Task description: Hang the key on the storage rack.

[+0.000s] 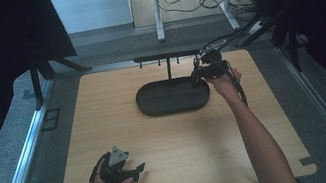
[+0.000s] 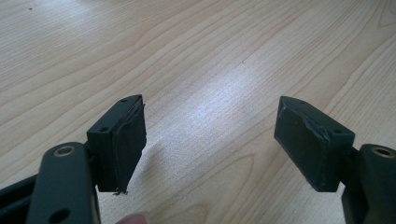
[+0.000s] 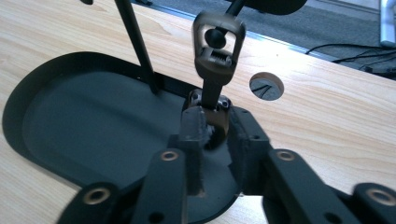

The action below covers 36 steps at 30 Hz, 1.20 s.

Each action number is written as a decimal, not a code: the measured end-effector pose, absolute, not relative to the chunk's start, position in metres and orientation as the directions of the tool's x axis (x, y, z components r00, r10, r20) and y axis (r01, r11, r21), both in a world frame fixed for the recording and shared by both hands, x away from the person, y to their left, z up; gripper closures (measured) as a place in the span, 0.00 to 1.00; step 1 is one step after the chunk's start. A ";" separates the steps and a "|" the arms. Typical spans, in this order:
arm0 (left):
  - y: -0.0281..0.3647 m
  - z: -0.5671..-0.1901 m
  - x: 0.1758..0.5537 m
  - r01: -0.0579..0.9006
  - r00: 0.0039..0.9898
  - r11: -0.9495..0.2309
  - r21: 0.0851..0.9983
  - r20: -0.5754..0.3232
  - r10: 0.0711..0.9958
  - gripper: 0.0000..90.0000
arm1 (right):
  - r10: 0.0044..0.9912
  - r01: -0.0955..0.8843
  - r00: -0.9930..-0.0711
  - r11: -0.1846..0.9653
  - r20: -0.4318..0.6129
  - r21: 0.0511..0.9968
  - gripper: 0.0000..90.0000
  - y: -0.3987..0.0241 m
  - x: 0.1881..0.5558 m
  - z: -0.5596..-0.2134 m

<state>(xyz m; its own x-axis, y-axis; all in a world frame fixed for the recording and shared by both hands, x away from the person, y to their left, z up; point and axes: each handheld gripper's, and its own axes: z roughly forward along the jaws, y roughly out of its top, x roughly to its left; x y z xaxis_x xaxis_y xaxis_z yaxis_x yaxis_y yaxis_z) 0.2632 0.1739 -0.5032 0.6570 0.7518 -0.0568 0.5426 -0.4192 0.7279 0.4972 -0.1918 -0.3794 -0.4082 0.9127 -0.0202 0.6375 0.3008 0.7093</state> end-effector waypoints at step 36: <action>0.168 -0.505 0.262 0.540 0.665 -0.437 0.720 -0.046 0.746 0.28 | 0.808 0.529 -0.585 0.317 0.067 0.787 0.54 -0.212 0.390 -0.401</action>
<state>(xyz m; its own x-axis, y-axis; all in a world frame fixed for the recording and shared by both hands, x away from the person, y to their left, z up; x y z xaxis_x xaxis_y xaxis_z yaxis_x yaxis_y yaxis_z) 0.2623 0.1676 -0.5054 0.6649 0.7455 -0.0460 0.5398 -0.4369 0.7195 0.3905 -0.2120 -0.4007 -0.5848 0.8084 0.0675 0.5291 0.3171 0.7871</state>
